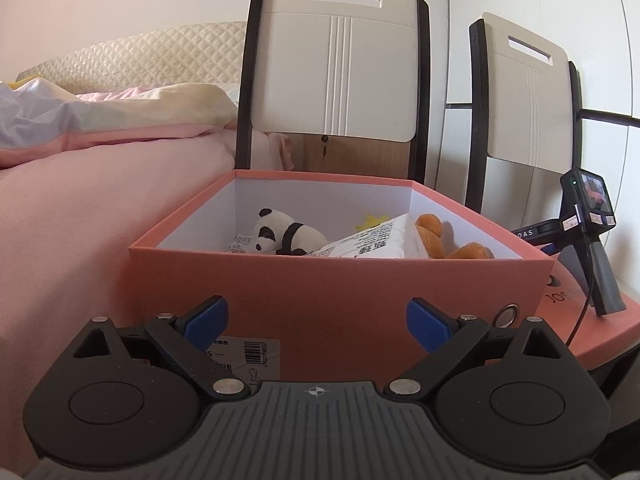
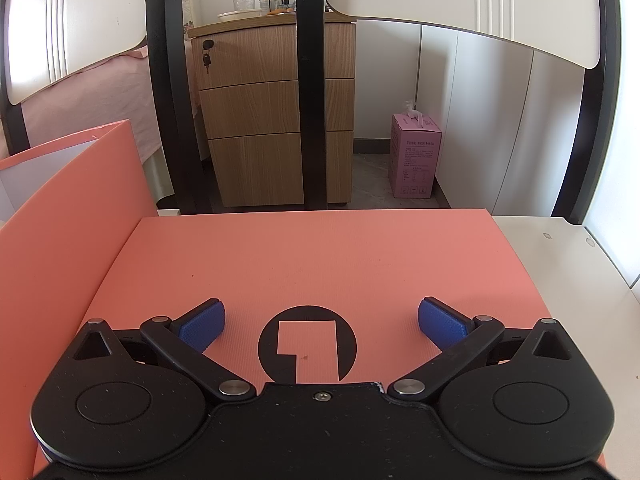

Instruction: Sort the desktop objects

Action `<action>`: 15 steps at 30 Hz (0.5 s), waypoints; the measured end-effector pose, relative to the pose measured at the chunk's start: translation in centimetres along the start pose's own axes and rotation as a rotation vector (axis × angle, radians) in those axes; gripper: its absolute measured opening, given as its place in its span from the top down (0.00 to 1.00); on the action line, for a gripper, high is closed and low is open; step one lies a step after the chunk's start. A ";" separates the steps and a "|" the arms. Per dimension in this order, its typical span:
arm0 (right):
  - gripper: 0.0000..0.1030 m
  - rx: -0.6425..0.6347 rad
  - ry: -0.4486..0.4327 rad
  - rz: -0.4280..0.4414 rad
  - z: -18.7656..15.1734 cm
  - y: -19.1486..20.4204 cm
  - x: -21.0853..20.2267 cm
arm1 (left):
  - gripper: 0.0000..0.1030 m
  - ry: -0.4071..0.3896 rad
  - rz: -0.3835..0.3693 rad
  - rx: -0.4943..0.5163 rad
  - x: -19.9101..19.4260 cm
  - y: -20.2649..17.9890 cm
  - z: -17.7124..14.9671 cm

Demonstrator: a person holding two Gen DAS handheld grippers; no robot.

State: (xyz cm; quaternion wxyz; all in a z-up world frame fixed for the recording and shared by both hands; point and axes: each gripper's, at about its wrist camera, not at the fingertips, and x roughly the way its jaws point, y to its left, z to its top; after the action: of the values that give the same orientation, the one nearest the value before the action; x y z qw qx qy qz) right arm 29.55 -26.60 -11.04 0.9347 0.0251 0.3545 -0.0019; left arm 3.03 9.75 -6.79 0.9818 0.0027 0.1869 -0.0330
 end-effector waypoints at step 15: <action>0.00 0.000 0.000 0.000 0.0 0.0 0.0 | 0.05 -0.025 -0.014 0.049 -0.9 -1.3 -0.7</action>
State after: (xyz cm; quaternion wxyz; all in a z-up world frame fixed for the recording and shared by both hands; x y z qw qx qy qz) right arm 29.57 -26.60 -11.05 0.9347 0.0251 0.3545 -0.0020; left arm 1.90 8.53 -7.07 0.9835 0.0248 0.1736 -0.0442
